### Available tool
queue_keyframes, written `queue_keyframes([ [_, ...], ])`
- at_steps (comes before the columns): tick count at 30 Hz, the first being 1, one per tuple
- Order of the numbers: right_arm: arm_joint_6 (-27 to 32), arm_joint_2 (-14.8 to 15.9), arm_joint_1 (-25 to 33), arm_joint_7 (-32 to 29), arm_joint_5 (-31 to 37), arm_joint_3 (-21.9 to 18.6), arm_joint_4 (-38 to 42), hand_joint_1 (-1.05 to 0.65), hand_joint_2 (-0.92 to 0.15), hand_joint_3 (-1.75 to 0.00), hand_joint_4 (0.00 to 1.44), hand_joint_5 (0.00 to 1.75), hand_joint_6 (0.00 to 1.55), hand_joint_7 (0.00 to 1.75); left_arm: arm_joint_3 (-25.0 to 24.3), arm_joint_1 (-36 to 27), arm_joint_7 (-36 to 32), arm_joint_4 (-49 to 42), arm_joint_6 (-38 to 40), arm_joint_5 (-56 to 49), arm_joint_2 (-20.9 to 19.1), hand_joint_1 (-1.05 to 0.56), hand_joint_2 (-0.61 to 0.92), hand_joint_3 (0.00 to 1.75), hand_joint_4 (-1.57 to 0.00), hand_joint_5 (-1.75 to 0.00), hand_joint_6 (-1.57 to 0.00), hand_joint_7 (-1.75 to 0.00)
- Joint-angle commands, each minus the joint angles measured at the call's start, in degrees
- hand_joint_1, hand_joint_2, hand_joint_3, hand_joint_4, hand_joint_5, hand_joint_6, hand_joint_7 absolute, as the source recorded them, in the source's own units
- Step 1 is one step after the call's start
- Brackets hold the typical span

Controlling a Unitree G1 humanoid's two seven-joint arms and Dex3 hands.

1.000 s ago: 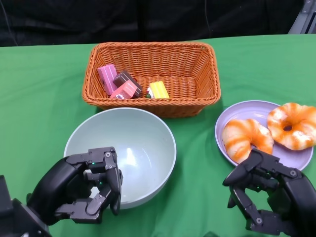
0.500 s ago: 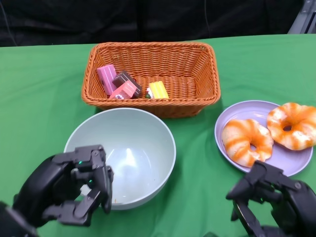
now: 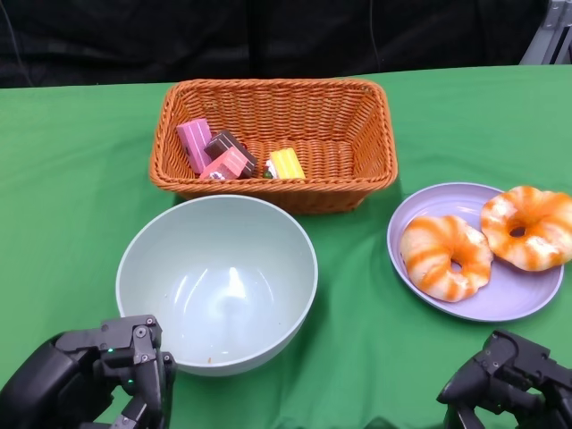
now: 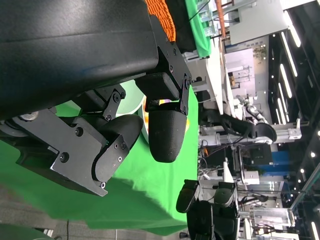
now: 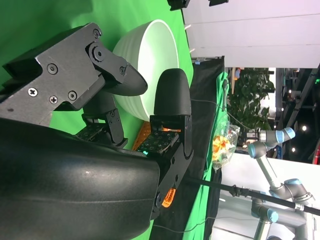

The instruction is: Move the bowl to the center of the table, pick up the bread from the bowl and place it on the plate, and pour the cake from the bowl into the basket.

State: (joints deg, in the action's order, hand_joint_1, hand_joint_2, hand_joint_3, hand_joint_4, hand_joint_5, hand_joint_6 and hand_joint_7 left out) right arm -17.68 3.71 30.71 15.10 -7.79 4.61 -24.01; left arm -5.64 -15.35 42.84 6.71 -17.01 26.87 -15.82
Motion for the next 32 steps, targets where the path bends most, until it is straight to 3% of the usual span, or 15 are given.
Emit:
queue_keyframes([
  [1, -1.9, 0.7, -0.8, -0.4, 1.4, -0.1, 0.8, -0.02, -0.49, -1.18, 0.77, 1.64, 0.70, 1.36, -1.0, 0.2, 0.2, -1.2, -0.5, 0.1, -0.3, -0.02, 0.48, 1.41, -0.86, -1.75, -0.75, -1.61],
  [11, -4.0, 0.6, -2.0, -0.5, 2.8, 0.6, 3.5, -0.12, -0.53, -1.02, 0.77, 1.62, 0.72, 1.30, -1.1, 2.7, 1.3, -6.3, 0.1, -0.2, -0.5, 0.02, 0.51, 1.37, -0.83, -1.75, -0.72, -1.60],
  [32, -6.1, 0.3, -3.6, -1.3, 2.8, -0.1, 6.9, -0.09, -0.53, -1.05, 0.79, 1.60, 0.73, 1.31, -2.5, 5.4, 1.5, -12.1, -4.4, -2.3, 0.5, 0.04, 0.51, 1.38, -0.83, -1.75, -0.73, -1.59],
])
